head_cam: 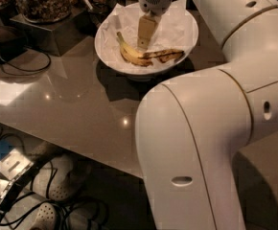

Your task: Pick banana from white bowl

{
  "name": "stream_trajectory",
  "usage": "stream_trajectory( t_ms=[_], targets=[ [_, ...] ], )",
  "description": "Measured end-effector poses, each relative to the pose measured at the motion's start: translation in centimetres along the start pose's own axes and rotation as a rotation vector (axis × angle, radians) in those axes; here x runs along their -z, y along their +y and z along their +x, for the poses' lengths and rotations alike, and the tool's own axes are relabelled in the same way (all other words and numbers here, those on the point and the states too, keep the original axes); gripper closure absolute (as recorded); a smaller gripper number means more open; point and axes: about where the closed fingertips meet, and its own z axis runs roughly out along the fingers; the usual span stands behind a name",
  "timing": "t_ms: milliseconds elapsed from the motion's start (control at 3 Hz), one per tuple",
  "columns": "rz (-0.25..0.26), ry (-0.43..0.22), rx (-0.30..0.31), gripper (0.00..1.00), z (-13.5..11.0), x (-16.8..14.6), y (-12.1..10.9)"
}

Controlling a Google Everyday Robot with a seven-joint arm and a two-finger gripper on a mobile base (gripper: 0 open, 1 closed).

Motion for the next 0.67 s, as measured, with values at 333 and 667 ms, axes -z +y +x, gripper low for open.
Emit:
stream_trajectory(
  t_ms=[333, 667],
  targets=[
    [-0.015, 0.013, 0.001, 0.41, 0.04, -0.92, -0.06],
    [-0.034, 0.022, 0.002, 0.41, 0.08, -1.87, -0.07]
  ],
)
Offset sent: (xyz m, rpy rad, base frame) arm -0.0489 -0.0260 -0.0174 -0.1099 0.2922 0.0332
